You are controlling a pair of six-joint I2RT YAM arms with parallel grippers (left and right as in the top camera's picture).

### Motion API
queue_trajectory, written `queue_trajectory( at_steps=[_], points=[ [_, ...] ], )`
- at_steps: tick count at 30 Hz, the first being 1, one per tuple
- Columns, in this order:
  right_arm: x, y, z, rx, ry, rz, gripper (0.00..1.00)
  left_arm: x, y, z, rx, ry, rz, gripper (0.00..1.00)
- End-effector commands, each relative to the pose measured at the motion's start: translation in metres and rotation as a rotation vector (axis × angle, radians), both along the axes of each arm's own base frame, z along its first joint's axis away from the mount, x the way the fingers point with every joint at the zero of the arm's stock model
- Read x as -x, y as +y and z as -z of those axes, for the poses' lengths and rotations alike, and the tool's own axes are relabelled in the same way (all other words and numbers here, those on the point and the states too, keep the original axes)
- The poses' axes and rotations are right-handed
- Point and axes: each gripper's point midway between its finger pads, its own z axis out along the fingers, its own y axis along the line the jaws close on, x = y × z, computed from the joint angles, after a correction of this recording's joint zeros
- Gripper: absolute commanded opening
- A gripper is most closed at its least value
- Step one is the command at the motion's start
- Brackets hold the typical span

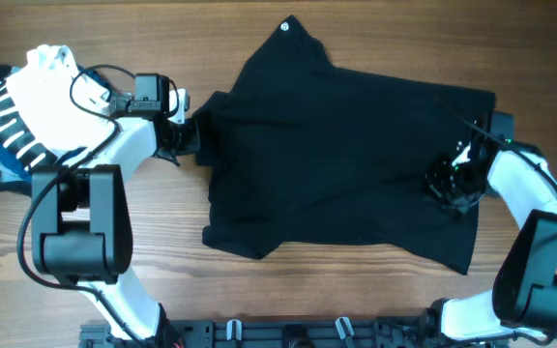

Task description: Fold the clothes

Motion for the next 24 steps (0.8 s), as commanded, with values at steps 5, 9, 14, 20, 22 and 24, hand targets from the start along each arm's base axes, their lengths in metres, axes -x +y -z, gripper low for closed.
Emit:
queue_trajectory(
  at_steps=[5,9,14,20,22,24],
  points=[
    [0.015,-0.010,0.013,0.070,0.062,0.051,0.23,-0.038,0.054,-0.051,-0.111,-0.149,-0.127,0.04],
    [0.015,-0.012,0.014,0.077,0.068,0.075,0.23,-0.028,0.030,-0.062,0.020,-0.118,-0.074,0.06],
    [0.015,-0.012,0.014,0.080,0.068,0.075,0.24,0.019,0.000,-0.039,0.158,0.106,-0.073,0.34],
    [0.015,-0.012,0.014,0.079,0.068,0.074,0.24,0.049,-0.006,-0.012,0.183,0.223,-0.121,0.46],
    [0.014,-0.012,0.014,0.080,0.066,0.075,0.24,0.051,-0.011,-0.008,0.215,0.226,-0.113,0.52],
    [0.014,-0.012,0.014,0.080,0.064,0.075,0.24,0.052,-0.014,-0.004,0.231,0.232,-0.131,0.53]
  ],
)
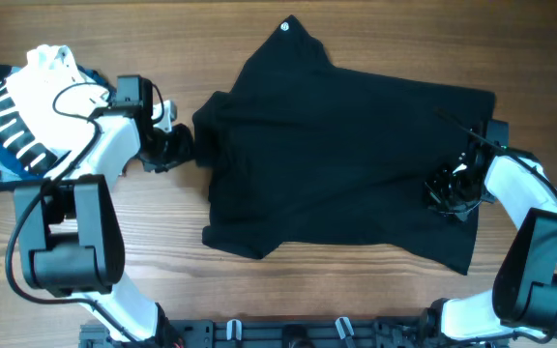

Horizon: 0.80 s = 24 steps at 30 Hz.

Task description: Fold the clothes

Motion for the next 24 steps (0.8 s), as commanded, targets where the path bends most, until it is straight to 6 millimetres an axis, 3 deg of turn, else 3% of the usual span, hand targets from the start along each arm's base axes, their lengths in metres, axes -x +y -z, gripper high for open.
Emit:
queue_trajectory(
  at_steps=[1,6,9,11,14,15,19,24],
  points=[
    [0.001,-0.003,0.003,0.020,0.010,0.013,0.24,0.007,-0.013,0.012,0.069,0.042,-0.036,0.52],
    [0.001,-0.003,0.003,0.020,0.010,0.013,0.23,0.001,-0.024,0.017,0.082,0.046,-0.066,0.38],
    [0.001,-0.003,0.003,0.020,0.010,0.013,0.24,0.004,-0.036,0.021,0.085,0.063,-0.062,0.34],
    [0.001,-0.003,0.003,0.021,0.009,0.013,0.24,0.006,-0.042,0.025,0.082,0.074,-0.044,0.27],
    [0.001,-0.003,0.003,0.020,0.010,0.013,0.24,0.011,-0.041,0.030,0.057,0.100,-0.060,0.04],
    [0.001,-0.003,0.003,0.020,0.010,0.013,0.24,0.010,-0.039,0.031,0.043,0.099,-0.063,0.04],
    [0.001,-0.003,0.003,0.020,0.010,0.013,0.24,-0.003,-0.011,0.024,-0.012,0.057,-0.122,0.04],
    [0.001,-0.004,0.003,0.024,0.011,0.013,0.24,-0.048,0.050,-0.021,-0.053,-0.107,-0.258,0.04]
  ],
)
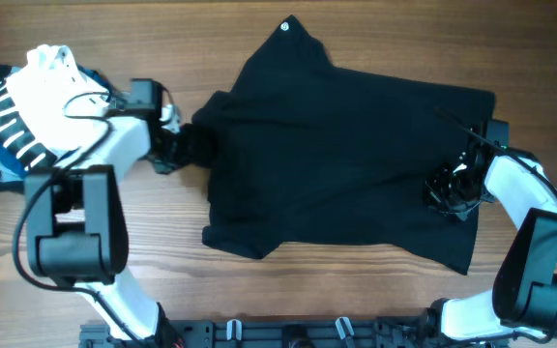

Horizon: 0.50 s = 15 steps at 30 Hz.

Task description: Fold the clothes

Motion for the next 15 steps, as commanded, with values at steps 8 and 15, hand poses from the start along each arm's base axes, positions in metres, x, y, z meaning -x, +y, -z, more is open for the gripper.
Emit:
queue_trajectory(
  at_steps=[8,15],
  points=[
    [0.003,-0.004,0.003,0.027,0.018,0.012,0.24,-0.054,0.067,-0.050,-0.086,-0.196,-0.146,0.12],
    [-0.002,-0.005,0.001,0.033,-0.006,-0.035,0.35,-0.043,0.067,-0.053,-0.101,-0.175,-0.089,0.35]
  ],
)
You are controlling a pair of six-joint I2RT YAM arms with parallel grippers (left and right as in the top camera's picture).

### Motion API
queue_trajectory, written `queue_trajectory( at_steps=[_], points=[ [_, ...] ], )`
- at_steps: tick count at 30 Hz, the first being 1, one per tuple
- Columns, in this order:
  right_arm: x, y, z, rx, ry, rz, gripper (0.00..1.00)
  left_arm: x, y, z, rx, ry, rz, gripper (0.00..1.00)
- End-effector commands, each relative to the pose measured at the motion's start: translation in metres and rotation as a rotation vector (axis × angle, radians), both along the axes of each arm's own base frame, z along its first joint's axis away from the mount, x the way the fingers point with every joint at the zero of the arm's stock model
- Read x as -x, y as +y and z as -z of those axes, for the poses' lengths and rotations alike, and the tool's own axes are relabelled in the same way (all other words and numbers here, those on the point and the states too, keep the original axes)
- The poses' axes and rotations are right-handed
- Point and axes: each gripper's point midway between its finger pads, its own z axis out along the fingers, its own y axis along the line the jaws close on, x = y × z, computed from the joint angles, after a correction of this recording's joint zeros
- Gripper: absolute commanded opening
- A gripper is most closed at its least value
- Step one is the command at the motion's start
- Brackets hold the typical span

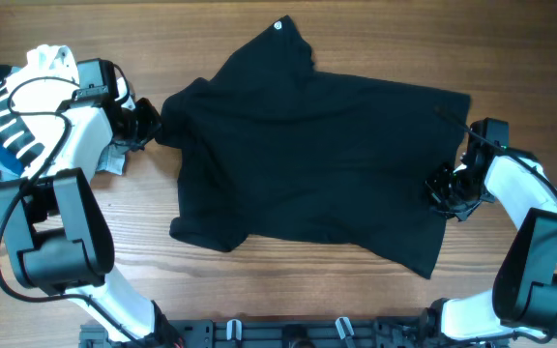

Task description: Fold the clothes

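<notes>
A black shirt (307, 164) lies spread flat on the wooden table (288, 290), its collar tag pointing to the far edge. My left gripper (149, 124) is at the shirt's left sleeve tip and shut on the cloth, which runs taut from it. At the shirt's right edge sits my right gripper (449, 189), low over the table. Its fingers are dark against the black fabric, so their state does not show.
A pile of other clothes sits at the far left: a white garment with black stripes (22, 92) over a blue one. The left arm reaches across that pile. Both arm bases stand at the table's near edge.
My left gripper has moved left toward the clothes pile with the sleeve in it, and the whole shirt has shifted left with it. The right gripper is where it was, now at the shirt's edge.
My left gripper was at the shirt's left sleeve, then a little off to the left of it, then back at the sleeve. The right gripper rested on the shirt's right side throughout. Now the shirt lies farther left, drawn by the left gripper.
</notes>
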Motion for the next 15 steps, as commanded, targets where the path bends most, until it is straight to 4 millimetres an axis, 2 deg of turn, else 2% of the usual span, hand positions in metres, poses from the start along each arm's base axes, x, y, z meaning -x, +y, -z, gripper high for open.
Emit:
queue_trajectory(
  at_steps=[1,3,5,7,9,11,13,15],
  points=[
    [-0.007,-0.005,-0.002,0.028,-0.029,-0.080,0.35,-0.002,0.002,-0.025,-0.038,-0.056,0.060,0.35],
    [-0.019,-0.010,-0.015,0.038,-0.086,-0.167,0.35,-0.001,0.001,-0.041,-0.054,-0.088,0.085,0.35],
    [-0.037,-0.018,-0.039,0.064,-0.165,-0.230,0.37,0.001,-0.005,-0.067,-0.052,-0.149,0.124,0.32],
    [-0.055,-0.025,-0.067,0.081,-0.247,-0.233,0.38,0.003,-0.017,-0.084,-0.037,-0.192,0.173,0.25],
    [-0.073,-0.032,-0.095,0.097,-0.341,-0.217,0.40,0.008,-0.031,-0.093,-0.030,-0.207,0.222,0.24],
    [-0.092,-0.038,-0.122,0.108,-0.434,-0.203,0.46,0.015,-0.047,-0.091,-0.021,-0.181,0.261,0.23],
    [-0.109,-0.048,-0.141,0.129,-0.506,-0.165,0.51,0.024,-0.066,-0.078,-0.025,-0.130,0.347,0.23],
    [-0.121,-0.056,-0.148,0.152,-0.561,-0.141,0.55,0.032,-0.083,-0.061,-0.036,-0.070,0.405,0.25]
  ],
)
